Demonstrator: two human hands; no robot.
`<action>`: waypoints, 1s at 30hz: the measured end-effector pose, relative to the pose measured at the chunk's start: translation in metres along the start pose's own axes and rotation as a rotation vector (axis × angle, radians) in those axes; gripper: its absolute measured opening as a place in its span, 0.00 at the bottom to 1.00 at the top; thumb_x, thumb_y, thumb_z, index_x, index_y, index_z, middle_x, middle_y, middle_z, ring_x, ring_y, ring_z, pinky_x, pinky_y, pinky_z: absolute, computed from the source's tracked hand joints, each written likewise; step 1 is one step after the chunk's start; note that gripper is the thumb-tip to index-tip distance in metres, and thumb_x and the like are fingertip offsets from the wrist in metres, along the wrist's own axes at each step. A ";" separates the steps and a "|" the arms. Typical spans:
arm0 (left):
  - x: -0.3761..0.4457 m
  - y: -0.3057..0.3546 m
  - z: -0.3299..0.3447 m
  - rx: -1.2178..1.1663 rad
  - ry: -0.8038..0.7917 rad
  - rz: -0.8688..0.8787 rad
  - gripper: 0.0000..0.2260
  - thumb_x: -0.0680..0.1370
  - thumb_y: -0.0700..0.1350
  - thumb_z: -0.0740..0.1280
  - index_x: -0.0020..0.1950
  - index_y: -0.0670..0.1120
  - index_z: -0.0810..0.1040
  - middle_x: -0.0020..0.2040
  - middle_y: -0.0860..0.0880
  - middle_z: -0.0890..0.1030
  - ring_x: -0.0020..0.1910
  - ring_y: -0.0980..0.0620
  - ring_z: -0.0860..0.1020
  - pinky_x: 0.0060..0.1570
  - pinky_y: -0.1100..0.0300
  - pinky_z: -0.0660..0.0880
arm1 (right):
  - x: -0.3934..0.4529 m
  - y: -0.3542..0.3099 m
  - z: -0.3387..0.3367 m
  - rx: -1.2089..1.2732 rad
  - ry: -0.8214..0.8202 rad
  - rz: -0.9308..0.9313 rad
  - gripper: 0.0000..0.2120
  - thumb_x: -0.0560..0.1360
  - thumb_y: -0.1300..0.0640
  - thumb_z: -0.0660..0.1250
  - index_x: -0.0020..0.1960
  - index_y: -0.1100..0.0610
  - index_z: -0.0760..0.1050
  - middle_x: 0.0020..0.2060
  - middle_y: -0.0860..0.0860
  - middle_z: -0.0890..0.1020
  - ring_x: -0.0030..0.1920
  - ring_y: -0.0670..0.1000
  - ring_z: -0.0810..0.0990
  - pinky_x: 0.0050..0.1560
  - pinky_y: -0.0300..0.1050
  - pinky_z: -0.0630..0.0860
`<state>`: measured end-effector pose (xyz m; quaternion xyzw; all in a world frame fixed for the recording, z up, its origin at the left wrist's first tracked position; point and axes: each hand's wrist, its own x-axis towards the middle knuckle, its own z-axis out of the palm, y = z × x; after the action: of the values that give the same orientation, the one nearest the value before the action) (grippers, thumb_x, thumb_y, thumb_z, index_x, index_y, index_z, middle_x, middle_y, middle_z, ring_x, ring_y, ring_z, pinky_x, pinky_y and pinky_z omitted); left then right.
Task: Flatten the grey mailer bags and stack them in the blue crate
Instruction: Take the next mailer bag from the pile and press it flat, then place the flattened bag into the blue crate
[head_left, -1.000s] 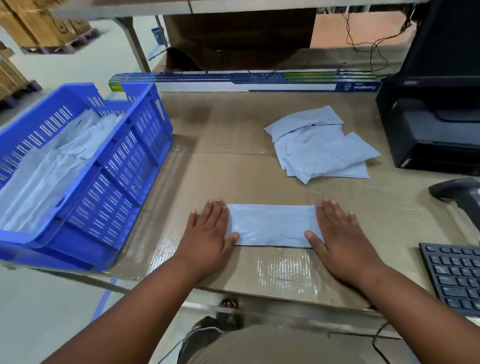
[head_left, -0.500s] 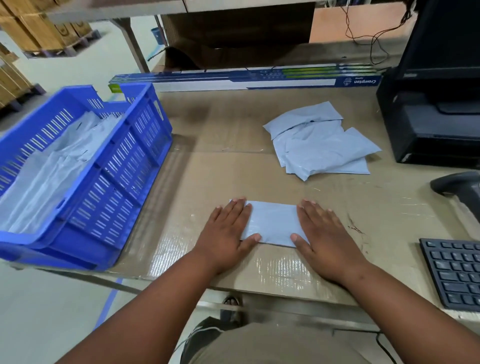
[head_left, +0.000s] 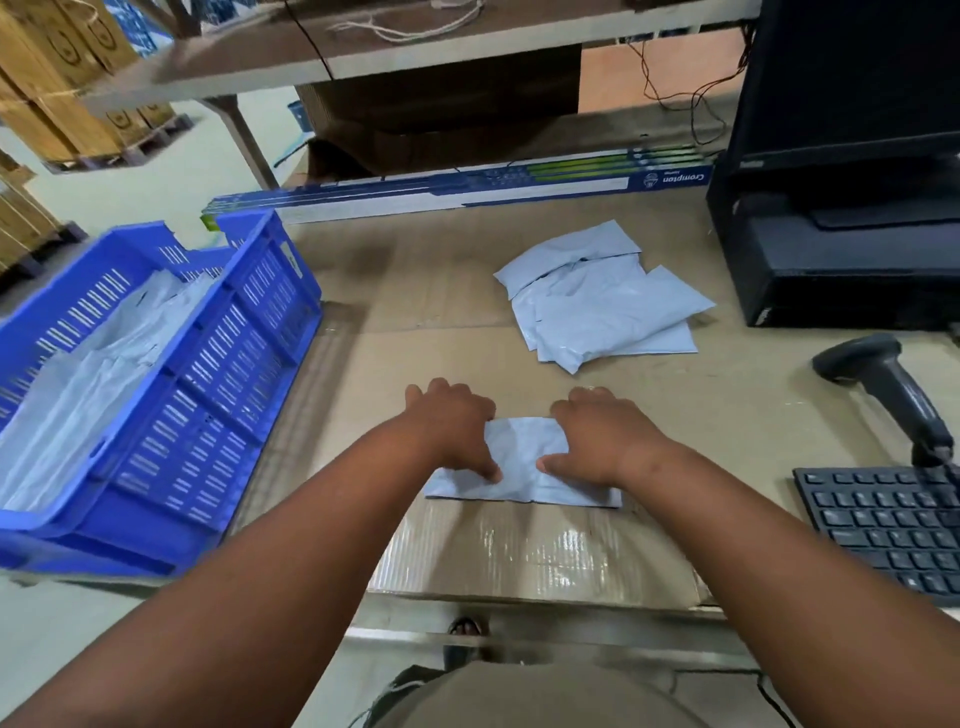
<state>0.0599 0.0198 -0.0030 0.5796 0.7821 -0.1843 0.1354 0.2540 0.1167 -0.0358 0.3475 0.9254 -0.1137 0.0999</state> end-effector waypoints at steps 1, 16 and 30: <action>-0.001 0.003 -0.004 0.009 0.011 0.010 0.32 0.63 0.72 0.76 0.61 0.59 0.76 0.53 0.53 0.74 0.61 0.45 0.69 0.56 0.46 0.65 | 0.000 0.000 -0.002 0.029 0.004 0.003 0.30 0.71 0.29 0.69 0.63 0.49 0.75 0.58 0.50 0.76 0.62 0.56 0.76 0.56 0.52 0.76; -0.074 -0.031 -0.073 -0.095 0.186 -0.215 0.08 0.77 0.51 0.69 0.46 0.51 0.72 0.45 0.51 0.77 0.43 0.48 0.76 0.35 0.57 0.68 | 0.012 -0.066 -0.082 0.311 0.280 -0.127 0.12 0.77 0.44 0.64 0.40 0.50 0.72 0.37 0.46 0.78 0.41 0.51 0.78 0.34 0.47 0.69; -0.201 -0.265 -0.123 -0.161 0.439 -0.629 0.09 0.76 0.54 0.66 0.42 0.50 0.77 0.37 0.51 0.78 0.35 0.50 0.75 0.31 0.57 0.66 | 0.106 -0.305 -0.245 0.199 0.527 -0.690 0.14 0.79 0.38 0.67 0.43 0.47 0.77 0.39 0.47 0.77 0.45 0.52 0.75 0.40 0.50 0.67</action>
<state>-0.1349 -0.1670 0.2274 0.3247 0.9440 -0.0264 -0.0532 -0.0540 0.0276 0.2132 0.0436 0.9656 -0.1362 -0.2172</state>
